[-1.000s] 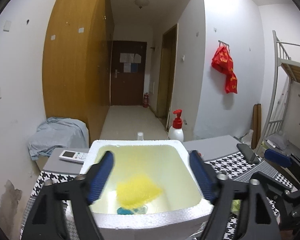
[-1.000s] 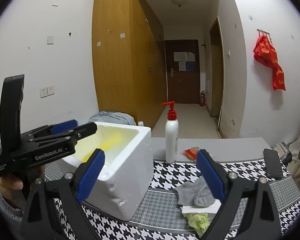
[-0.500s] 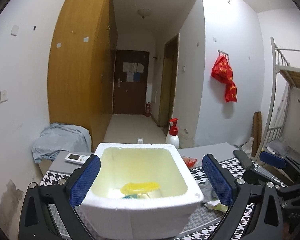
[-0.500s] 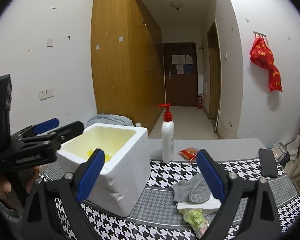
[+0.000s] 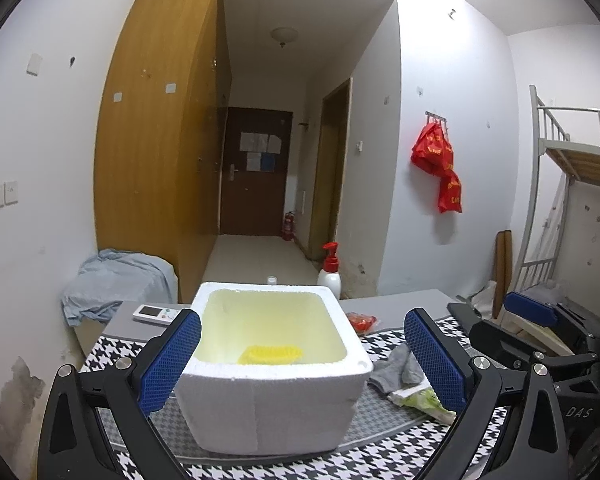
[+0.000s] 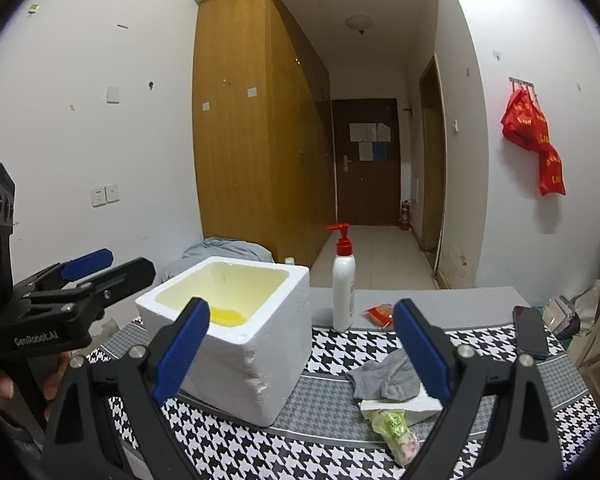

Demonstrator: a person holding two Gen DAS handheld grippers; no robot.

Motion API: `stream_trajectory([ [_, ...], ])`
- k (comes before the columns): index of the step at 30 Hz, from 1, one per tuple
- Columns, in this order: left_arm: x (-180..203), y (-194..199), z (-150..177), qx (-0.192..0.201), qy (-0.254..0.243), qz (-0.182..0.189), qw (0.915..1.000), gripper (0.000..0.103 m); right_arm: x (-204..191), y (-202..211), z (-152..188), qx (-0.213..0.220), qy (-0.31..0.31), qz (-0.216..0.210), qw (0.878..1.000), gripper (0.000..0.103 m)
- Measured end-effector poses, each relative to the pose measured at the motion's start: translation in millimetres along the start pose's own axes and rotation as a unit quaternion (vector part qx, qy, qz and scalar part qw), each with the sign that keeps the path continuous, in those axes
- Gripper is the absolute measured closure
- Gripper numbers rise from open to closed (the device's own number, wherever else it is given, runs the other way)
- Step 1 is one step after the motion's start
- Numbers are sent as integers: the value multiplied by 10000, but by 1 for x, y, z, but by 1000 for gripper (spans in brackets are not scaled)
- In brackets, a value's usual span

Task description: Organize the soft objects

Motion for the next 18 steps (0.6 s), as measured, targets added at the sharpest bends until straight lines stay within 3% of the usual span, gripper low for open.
stream_trajectory([
  [18,5,34,18,189,114,-306,9993,1,-8,35,9,76,75,-95,9999,8],
])
Point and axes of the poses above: each gripper's, at about its wrist camera, not at the fingertips, and y roughly against the way its jaws point, x to its right, z to its underside, the point moved 10 cm from there along -y, roughly the way its jaws point, and after that the axes turned 3 degrees about y, right-handed, at the moved point
